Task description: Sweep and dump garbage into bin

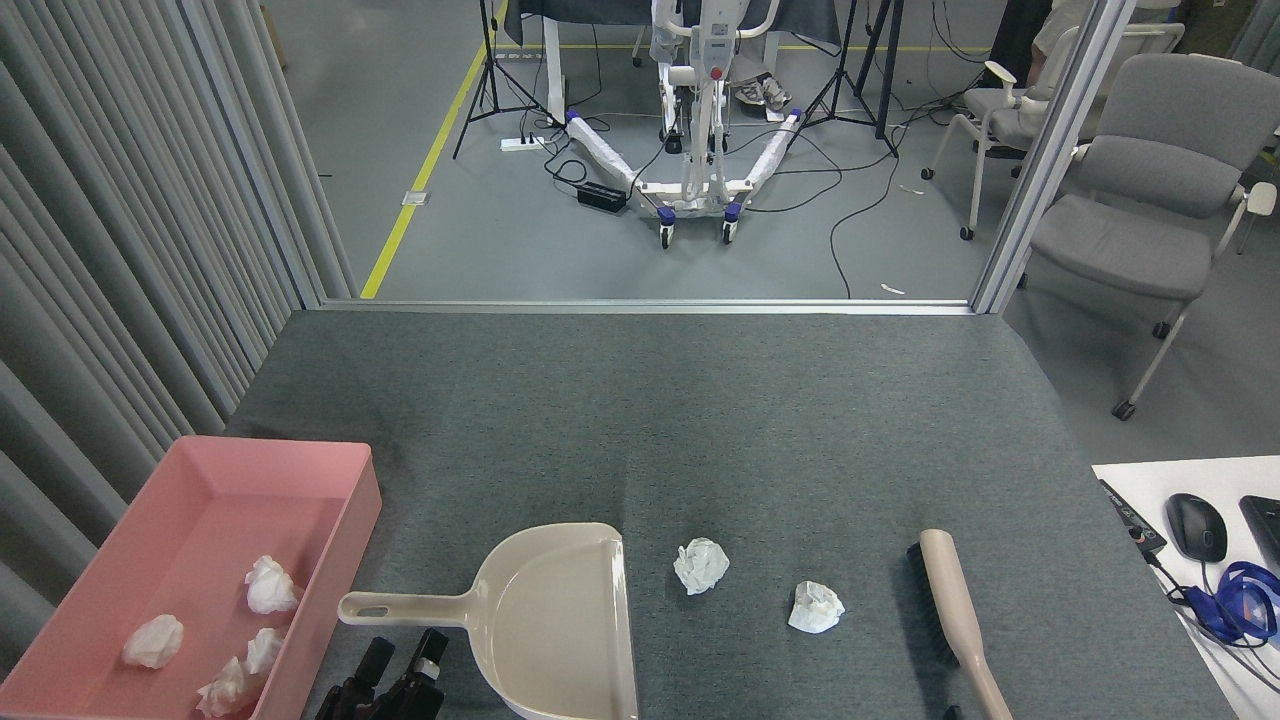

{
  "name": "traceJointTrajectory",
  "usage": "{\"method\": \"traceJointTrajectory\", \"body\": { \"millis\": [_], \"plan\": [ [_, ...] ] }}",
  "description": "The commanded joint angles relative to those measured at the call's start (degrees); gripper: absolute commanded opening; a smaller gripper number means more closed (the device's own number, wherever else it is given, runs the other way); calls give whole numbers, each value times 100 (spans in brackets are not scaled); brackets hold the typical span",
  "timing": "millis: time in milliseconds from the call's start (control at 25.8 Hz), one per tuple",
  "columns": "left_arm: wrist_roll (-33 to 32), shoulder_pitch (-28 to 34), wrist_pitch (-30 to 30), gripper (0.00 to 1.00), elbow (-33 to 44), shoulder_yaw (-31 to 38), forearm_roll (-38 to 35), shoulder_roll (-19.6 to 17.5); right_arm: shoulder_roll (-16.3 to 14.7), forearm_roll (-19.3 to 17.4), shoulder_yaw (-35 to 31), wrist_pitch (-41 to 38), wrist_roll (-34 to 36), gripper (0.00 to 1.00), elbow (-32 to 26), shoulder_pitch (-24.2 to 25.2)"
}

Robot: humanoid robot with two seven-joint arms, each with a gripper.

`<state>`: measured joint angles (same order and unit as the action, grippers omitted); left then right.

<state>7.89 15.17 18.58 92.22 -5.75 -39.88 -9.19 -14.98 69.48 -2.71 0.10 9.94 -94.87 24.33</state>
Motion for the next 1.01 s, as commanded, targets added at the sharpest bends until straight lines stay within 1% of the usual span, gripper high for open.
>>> {"method": "traceJointTrajectory", "body": {
  "millis": [0, 116, 194, 271, 348, 426, 503, 619, 697, 813, 852, 968],
  "plan": [
    [11, -189, -74, 89, -389, -31, 394, 5, -14, -22, 8, 16, 8, 98, 179, -78],
    [20, -330, -82, 90, -573, -49, 534, 5, -14, -31, 25, 7, 17, 98, 276, -157],
    [20, -409, -82, 91, -767, -40, 622, 40, -14, -31, 95, -1, 26, 95, 294, -165],
    [20, -567, -82, 91, -1030, -40, 745, 49, -5, -31, 148, -45, 43, 82, 329, -192],
    [55, -611, -65, 91, -1206, -40, 991, 76, -5, -49, 166, -116, 26, 62, 346, -236],
    [64, -629, -47, 91, -1233, -31, 1220, 84, -5, -75, 166, -274, 17, 49, 346, -245],
    [72, -699, -65, 91, -1250, -31, 1237, 93, -5, -75, 166, -370, 34, 40, 408, -262],
    [116, -822, -91, 91, -1452, -23, 1264, 181, 4, -75, 210, -397, 43, 31, 505, -315],
    [143, -936, -91, 91, -1602, -14, 1272, 313, -5, -84, 218, -406, 52, 19, 505, -341],
    [283, -998, -91, 91, -1725, -5, 1264, 453, -5, -93, 210, -494, 52, 4, 513, -350],
    [345, -998, -91, 91, -1716, -5, 1264, 462, -14, -93, 210, -520, 52, 0, 513, -350],
    [424, -1007, -100, 91, -1734, -14, 1246, 489, -31, -93, 201, -581, 61, 0, 513, -359]
  ]
}}
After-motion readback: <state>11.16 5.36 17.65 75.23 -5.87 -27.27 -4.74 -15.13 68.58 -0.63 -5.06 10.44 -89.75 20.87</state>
